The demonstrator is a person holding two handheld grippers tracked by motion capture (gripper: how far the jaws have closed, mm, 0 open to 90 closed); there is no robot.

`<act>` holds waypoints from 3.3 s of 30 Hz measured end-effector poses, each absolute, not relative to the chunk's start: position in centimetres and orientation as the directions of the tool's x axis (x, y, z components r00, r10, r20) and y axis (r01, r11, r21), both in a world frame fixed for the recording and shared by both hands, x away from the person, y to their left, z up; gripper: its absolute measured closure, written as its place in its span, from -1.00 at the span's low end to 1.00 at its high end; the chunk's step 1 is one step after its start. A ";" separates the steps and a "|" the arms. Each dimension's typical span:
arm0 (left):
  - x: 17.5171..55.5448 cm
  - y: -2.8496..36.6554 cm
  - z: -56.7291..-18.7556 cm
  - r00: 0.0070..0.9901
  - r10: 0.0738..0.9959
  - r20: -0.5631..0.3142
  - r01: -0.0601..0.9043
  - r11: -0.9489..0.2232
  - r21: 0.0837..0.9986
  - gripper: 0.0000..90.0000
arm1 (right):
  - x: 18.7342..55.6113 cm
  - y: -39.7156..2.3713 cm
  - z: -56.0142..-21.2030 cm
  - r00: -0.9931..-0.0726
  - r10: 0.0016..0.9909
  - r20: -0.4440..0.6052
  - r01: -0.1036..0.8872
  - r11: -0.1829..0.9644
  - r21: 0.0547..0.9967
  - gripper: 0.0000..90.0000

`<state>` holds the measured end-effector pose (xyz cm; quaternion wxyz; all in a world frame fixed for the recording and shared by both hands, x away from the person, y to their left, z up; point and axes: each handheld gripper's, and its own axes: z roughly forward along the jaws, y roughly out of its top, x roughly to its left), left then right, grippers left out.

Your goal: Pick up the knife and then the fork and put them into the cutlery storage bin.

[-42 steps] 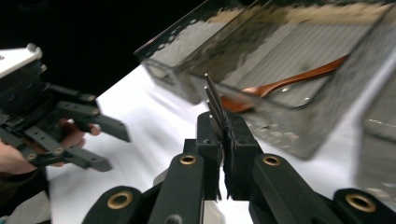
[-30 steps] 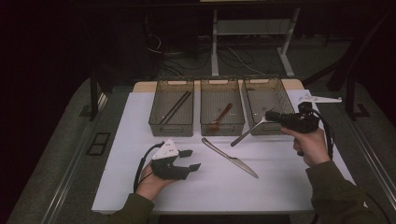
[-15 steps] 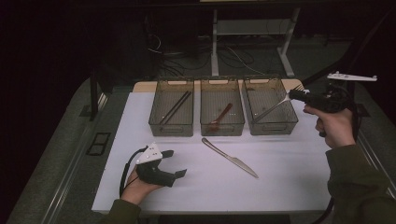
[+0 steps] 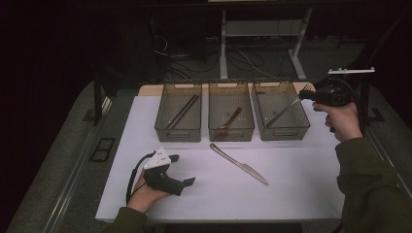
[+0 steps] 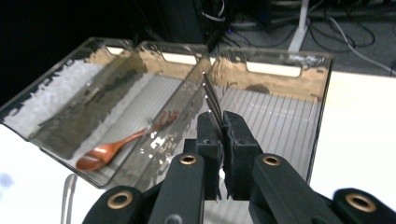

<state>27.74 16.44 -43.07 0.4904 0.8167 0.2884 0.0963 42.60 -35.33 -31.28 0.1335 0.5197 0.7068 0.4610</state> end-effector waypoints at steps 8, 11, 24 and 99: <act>27.7 16.3 -43.1 0.821 0.557 -0.126 0.375 -0.359 0.854 -1.00 | 44.3 -35.0 -33.0 -0.396 0.866 0.305 0.669 0.044 0.742 0.88; 27.8 16.2 -43.1 0.824 0.552 -0.127 0.375 -0.364 0.853 -1.00 | 44.8 -35.1 -33.5 -0.380 0.874 0.304 0.677 0.039 0.735 0.87; 27.8 16.0 -43.2 0.828 0.547 -0.125 0.372 -0.369 0.852 -1.00 | 46.7 -35.5 -36.0 -0.313 0.918 0.242 0.711 0.057 0.701 0.62; 38.0 2.3 -43.7 0.895 0.446 0.018 0.304 -0.637 0.708 0.97 | 29.3 -27.5 -43.3 -0.646 0.747 0.156 0.506 0.267 0.820 -0.59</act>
